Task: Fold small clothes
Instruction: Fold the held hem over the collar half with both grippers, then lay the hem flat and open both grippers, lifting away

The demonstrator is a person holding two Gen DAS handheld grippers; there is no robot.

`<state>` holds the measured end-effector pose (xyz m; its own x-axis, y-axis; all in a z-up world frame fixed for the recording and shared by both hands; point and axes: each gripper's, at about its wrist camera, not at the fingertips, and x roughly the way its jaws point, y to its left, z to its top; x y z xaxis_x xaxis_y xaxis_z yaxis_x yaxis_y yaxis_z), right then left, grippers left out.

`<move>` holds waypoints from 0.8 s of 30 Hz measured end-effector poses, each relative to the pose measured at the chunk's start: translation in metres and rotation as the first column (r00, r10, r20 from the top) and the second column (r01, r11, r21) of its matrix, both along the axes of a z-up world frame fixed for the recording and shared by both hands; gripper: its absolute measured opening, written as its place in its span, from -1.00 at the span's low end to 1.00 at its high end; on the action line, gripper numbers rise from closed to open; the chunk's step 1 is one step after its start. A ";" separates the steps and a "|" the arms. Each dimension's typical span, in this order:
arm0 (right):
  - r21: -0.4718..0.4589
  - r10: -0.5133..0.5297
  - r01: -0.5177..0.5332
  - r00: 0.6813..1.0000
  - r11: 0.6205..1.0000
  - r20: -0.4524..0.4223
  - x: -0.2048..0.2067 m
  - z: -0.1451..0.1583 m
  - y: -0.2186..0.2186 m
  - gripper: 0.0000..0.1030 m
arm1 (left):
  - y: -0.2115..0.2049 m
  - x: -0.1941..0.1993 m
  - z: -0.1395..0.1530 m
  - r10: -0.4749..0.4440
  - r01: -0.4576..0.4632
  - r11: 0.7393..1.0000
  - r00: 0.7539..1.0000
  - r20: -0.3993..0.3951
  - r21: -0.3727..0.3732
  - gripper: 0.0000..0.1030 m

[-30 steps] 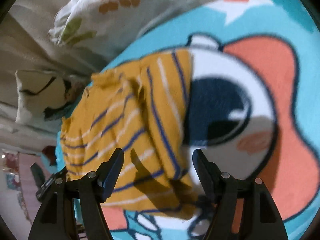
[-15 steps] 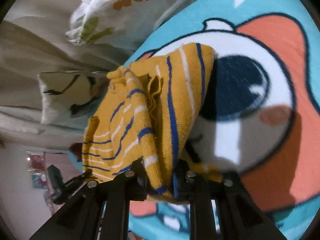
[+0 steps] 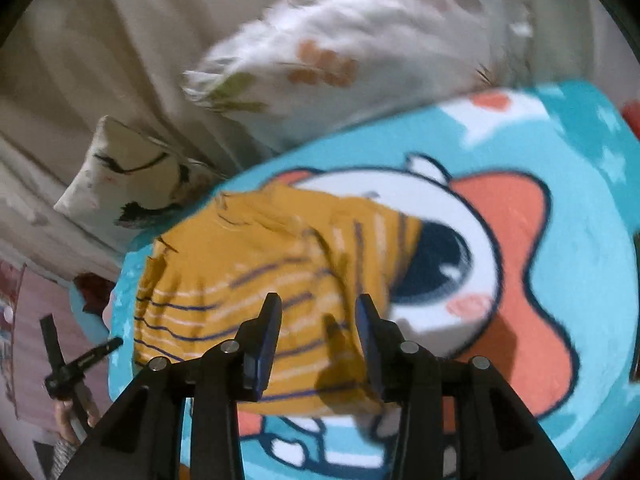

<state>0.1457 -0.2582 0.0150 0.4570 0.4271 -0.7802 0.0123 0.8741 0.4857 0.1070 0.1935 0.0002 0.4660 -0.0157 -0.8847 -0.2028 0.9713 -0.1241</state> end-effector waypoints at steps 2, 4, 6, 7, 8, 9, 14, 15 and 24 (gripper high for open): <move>0.011 0.045 -0.045 0.999 0.999 -0.003 0.012 0.000 0.016 -0.17 | -0.018 0.021 0.001 -0.079 0.080 0.997 0.996 0.029 -0.013 -0.25; 0.005 0.084 -0.084 0.996 0.996 -0.014 0.029 -0.008 0.036 -0.17 | -0.039 0.046 -0.006 -0.154 0.155 0.988 0.987 0.039 -0.014 -0.22; -0.018 0.114 -0.115 0.993 0.993 -0.036 0.049 -0.021 0.054 -0.17 | -0.049 0.070 -0.017 -0.221 0.221 0.975 0.975 0.015 -0.010 -0.22; -0.029 0.119 -0.121 0.992 0.992 -0.049 0.058 -0.029 0.060 -0.17 | -0.049 0.080 -0.023 -0.233 0.233 0.973 0.973 0.001 0.001 -0.23; -0.047 0.120 -0.124 0.990 0.991 -0.072 0.073 -0.039 0.067 -0.17 | -0.049 0.091 -0.030 -0.231 0.231 0.973 0.973 -0.016 0.021 -0.22; -0.067 0.116 -0.122 0.989 0.990 -0.089 0.084 -0.048 0.071 -0.17 | -0.046 0.103 -0.037 -0.217 0.218 0.975 0.976 -0.032 0.042 -0.22; -0.135 0.035 -0.059 0.984 0.989 -0.176 0.127 -0.086 0.062 -0.25 | -0.017 0.148 -0.067 -0.167 0.166 0.986 0.982 -0.085 -0.025 -0.07; -0.137 0.015 -0.040 0.983 0.990 -0.181 0.131 -0.091 0.058 -0.26 | -0.014 0.151 -0.070 -0.172 0.170 0.985 0.982 -0.078 -0.028 -0.03; -0.131 -0.072 0.046 0.978 0.990 -0.197 0.145 -0.087 0.038 -0.22 | 0.016 0.155 -0.074 -0.131 0.118 0.978 0.989 -0.072 -0.170 0.31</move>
